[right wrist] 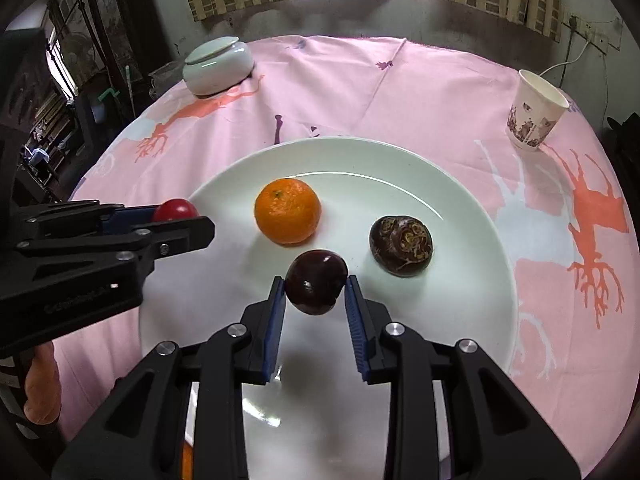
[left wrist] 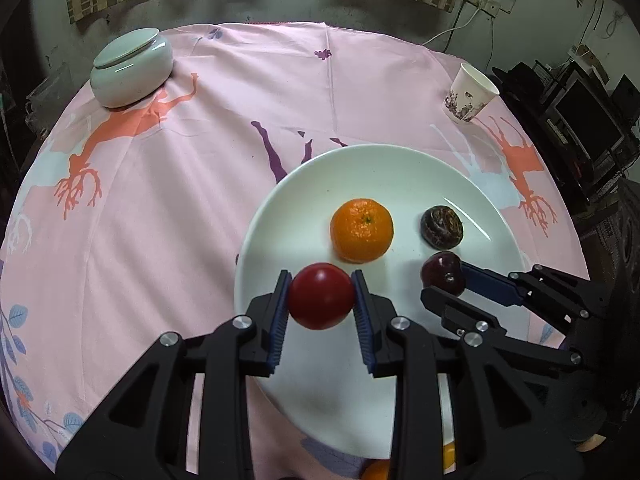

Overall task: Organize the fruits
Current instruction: 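Place the tomato on the plate while the right tool places the plum beside it, then move both tools back toward the fruit cluster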

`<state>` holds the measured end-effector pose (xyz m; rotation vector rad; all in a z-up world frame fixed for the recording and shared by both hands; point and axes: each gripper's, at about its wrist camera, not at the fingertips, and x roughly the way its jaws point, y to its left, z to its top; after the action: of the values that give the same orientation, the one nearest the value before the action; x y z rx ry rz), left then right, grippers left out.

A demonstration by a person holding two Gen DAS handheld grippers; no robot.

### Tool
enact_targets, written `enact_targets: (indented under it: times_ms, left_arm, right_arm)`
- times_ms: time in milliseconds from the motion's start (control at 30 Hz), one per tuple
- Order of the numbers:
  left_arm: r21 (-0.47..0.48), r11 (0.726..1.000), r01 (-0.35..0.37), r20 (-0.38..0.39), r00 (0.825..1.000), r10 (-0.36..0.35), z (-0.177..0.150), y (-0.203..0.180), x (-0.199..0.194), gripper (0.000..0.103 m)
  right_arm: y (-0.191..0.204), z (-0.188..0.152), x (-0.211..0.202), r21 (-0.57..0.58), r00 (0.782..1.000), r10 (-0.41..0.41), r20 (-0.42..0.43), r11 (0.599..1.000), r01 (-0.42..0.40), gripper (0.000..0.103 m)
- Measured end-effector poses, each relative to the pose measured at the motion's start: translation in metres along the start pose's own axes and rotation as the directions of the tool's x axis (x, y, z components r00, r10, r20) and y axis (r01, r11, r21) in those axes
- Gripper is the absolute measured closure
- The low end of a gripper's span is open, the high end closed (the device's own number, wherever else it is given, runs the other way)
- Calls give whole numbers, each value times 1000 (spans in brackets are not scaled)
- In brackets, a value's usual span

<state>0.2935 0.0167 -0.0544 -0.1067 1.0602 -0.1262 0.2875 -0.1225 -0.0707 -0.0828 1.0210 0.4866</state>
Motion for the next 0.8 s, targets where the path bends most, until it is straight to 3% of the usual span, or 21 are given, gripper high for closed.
enact_targets:
  times_ms: [200,233,300,333,367,400,467,533,633,700,800]
  left_arm:
    - [14,1000,-4,-18,1000,4,14,-1,18,69]
    - [14,1000,-3,-15,1000,3,16,-1,18,65]
    - [11,1000,7,4,1000,-7,18,-1,12,35]
    - [6,1000,11,27,1000,-11,19,0,5,31]
    - [2,1000,13,45,999,-13,19,1,-2,28]
    - [-1,1000,16,56,998,-16,20,2,-9,27]
    - [-16,999,39,73,997,-38,19,4,-26,26]
    - [-29,997,66,94,994,-63,12,6,-47,26]
    - [-14,998,63,149,987,-60,-12,7,-85,17]
    - [10,999,54,193,980,-54,-37,6,-111,13]
    - [30,998,51,248,967,-57,-78,7,-138,5]
  right_arm:
    - [-8,13,19,23,1000,-6,-21,1000,6,71]
    - [-7,14,20,16,1000,-8,-26,1000,8,71]
    - [-6,15,18,-1,1000,-24,-20,1000,24,71]
    - [-4,14,15,-13,1000,-28,-12,1000,28,70]
    - [-2,14,10,-29,1000,-30,-1,999,29,57]
    - [0,12,3,-36,999,-44,22,998,45,31]
    - [4,12,-14,-55,991,-87,106,994,93,19]
    - [7,12,-32,-63,984,-109,139,991,119,18]
    - [8,5,-62,-46,982,-93,162,994,102,15]
    - [7,-8,-82,-38,978,-129,163,990,137,8]
    - [5,-42,-107,-20,972,-181,151,982,186,7]
